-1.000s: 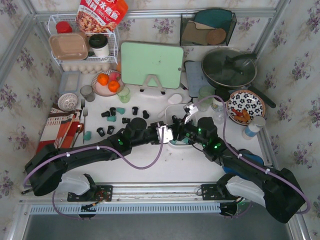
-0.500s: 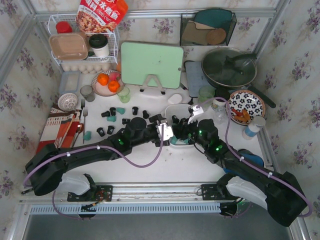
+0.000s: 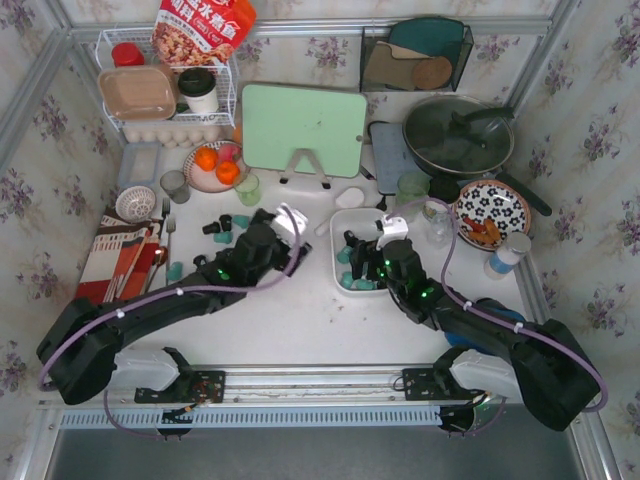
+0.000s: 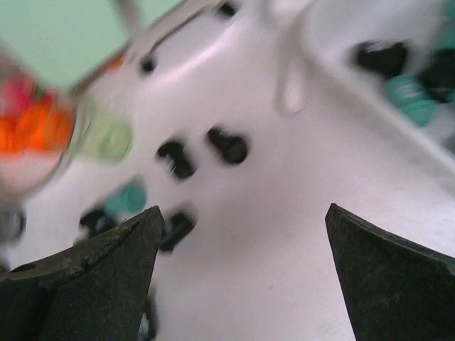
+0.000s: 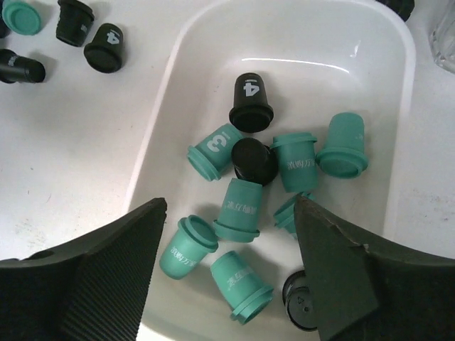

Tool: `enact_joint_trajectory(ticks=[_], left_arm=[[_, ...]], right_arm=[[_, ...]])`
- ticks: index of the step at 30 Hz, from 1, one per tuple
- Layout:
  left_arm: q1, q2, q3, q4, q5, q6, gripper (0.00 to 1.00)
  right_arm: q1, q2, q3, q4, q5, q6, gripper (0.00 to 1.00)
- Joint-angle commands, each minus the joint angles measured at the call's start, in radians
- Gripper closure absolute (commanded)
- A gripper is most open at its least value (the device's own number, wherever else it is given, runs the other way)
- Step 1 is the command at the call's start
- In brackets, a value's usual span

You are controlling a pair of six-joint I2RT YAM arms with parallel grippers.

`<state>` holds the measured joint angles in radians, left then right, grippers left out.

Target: Mix the coffee capsules in the storage basket

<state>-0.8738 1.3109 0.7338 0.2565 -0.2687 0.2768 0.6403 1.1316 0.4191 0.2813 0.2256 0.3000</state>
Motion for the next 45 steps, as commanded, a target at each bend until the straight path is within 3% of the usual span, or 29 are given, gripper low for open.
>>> enact_joint_trajectory(ticks=[1,8,16,28,39,45], left_arm=[[0.129,-0.032,0.021,-0.303,-0.166,-0.378,0.01],[0.348,0.082,0.116,-0.564,-0.049,-0.614,0.01],[0.358,0.318,0.277,-0.608,-0.067,-0.648,0.06],[0.358,0.522,0.424,-0.59,-0.108,-0.605,0.11],[0.363,0.595,0.461,-0.58,-0.134,-0.594,0.29],[0.365,0.593,0.451,-0.561,-0.117,-0.586,0.52]], right_arm=[[0.002,-0.031,-0.005,0.052,0.038,-0.015,0.2],[0.001,-0.146,-0.081,0.128,0.061,-0.015,0.21],[0.001,-0.128,-0.075,0.13,0.014,-0.015,0.21],[0.001,-0.13,-0.075,0.134,-0.036,-0.015,0.21],[0.001,-0.136,-0.075,0.134,-0.047,-0.015,0.22],[0.001,-0.136,-0.075,0.133,-0.05,-0.015,0.22]])
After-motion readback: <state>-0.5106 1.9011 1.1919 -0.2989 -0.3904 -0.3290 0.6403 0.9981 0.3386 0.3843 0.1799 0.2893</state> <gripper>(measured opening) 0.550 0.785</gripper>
